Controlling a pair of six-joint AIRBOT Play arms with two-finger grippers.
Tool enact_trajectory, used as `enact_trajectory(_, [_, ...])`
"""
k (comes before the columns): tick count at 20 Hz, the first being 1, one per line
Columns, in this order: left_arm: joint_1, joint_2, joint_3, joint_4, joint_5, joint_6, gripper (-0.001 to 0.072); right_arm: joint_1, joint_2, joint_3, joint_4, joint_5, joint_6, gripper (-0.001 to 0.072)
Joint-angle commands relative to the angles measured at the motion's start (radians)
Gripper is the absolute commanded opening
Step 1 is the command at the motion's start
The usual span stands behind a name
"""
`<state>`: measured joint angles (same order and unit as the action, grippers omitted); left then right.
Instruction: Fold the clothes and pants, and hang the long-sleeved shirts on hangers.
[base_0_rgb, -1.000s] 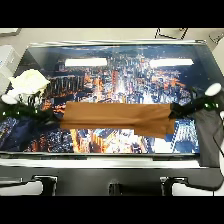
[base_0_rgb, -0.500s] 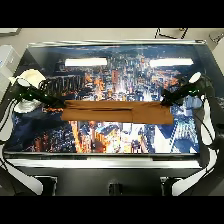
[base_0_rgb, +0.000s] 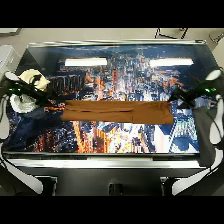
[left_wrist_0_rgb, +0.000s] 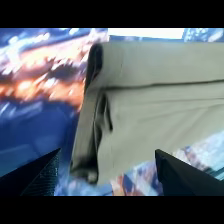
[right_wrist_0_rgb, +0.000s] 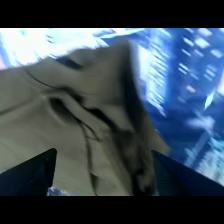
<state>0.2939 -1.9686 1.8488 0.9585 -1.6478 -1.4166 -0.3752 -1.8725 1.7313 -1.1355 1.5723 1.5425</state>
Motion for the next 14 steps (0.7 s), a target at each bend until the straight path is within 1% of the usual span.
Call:
enact_trajectory(1, [0.037, 0.061, 0.037, -0.002, -0.058, -0.033, 0.0673, -0.145, -0.003, -0.075, 0.058, 0.074, -0.027, 0.0699])
enact_trajectory(4, [0.016, 0.134, 0.037, -0.002, -0.058, -0.05, 0.0671, -0.179, -0.004, -0.19, 0.156, -0.031, -0.116, 0.0703])
enact_trajectory(6, [-0.012, 0.168, 0.037, -0.002, -0.058, -0.05, 0.0671, -0.174, -0.032, -0.232, 0.23, -0.042, -0.175, 0.0705])
enact_trajectory(8, [-0.044, 0.192, 0.037, -0.002, -0.058, -0.051, 0.067, -0.174, -0.075, -0.254, 0.367, -0.032, -0.213, 0.0706])
enact_trajectory(10, [-0.078, 0.208, 0.037, -0.002, -0.057, -0.051, 0.0671, -0.169, -0.103, -0.254, 0.458, -0.026, -0.227, 0.0706])
enact_trajectory(14, [-0.143, 0.218, 0.037, -0.003, -0.057, -0.06, 0.0671, -0.094, -0.104, -0.253, 0.453, -0.06, -0.29, 0.0699])
